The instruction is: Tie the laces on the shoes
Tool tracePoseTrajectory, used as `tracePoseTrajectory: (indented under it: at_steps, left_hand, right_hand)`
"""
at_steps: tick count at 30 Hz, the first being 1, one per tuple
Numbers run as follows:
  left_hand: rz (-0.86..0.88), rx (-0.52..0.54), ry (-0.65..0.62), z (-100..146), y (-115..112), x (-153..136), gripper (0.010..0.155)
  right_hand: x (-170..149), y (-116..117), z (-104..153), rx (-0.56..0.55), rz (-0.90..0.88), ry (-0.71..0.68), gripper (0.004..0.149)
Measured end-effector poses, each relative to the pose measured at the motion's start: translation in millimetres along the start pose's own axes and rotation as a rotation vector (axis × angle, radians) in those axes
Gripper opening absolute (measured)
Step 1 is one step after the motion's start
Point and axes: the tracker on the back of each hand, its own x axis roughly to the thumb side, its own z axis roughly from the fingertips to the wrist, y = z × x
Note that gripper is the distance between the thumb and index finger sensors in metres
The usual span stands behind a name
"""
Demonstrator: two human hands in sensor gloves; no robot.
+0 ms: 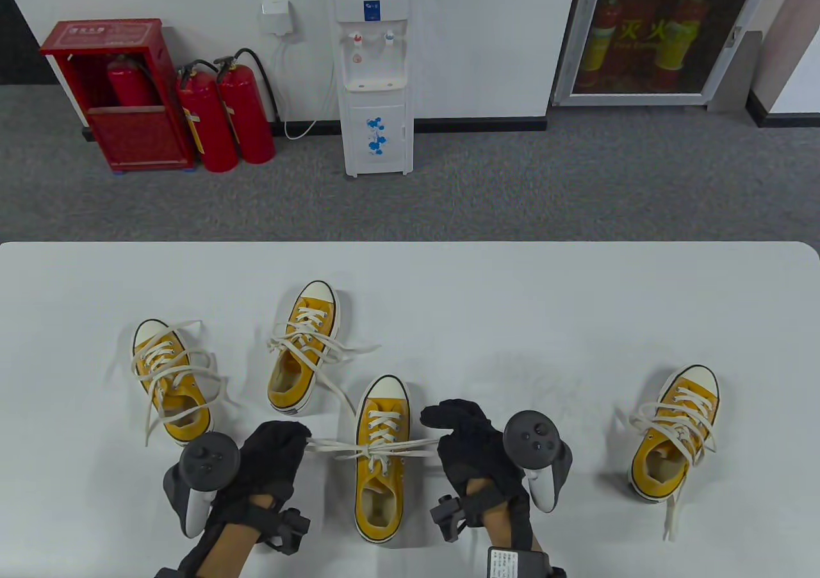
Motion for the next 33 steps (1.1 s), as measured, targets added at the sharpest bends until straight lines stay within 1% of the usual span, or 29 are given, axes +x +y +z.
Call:
tracePoseTrajectory:
  at_steps: [3,8,12,15,19,23,26,31,33]
  left_hand:
    - [-0.035,-0.005,0.008,-0.7,-0.2,0.3,0.038]
    - [-0.103,-0.009,-0.001,-0.6,-1.4,2.2,0.038]
    - [-0.146,-0.005,-0.020,0.8,-1.8,4.1,0.039]
    - [-0.151,0.000,-0.035,2.3,-2.3,6.1,0.039]
    - [-0.188,0.016,-0.066,4.5,-1.6,11.2,0.040]
    - [-0.259,0.040,-0.119,8.1,-0.4,18.7,0.047]
    - [-0.330,0.054,-0.168,11.9,-0.4,26.0,0.054]
    - [-0.449,0.064,-0.249,17.9,-1.2,38.9,0.065]
    - [-0.476,0.041,-0.276,19.6,-1.7,42.8,0.070]
  right_hand:
    - [-5.0,-4.1,-1.4,-0.028,0.028,0.030,0.044]
    - [-9.8,-3.7,-2.9,-0.019,0.043,0.046,0.044]
    - [-9.9,-3.8,-3.2,-0.020,0.057,0.040,0.043]
    - [-8.9,-3.7,-3.5,-0.021,0.101,0.015,0.046]
    - [-7.6,-3.1,-3.0,-0.023,0.107,-0.001,0.047]
    - [-2.3,1.6,-1.2,-0.006,0.128,-0.035,0.048]
    - [2.1,7.7,1.0,0.013,0.165,-0.072,0.053]
    - [8.2,22.5,4.4,0.089,0.251,-0.126,0.060]
    - [10.1,29.0,6.0,0.123,0.297,-0.142,0.064]
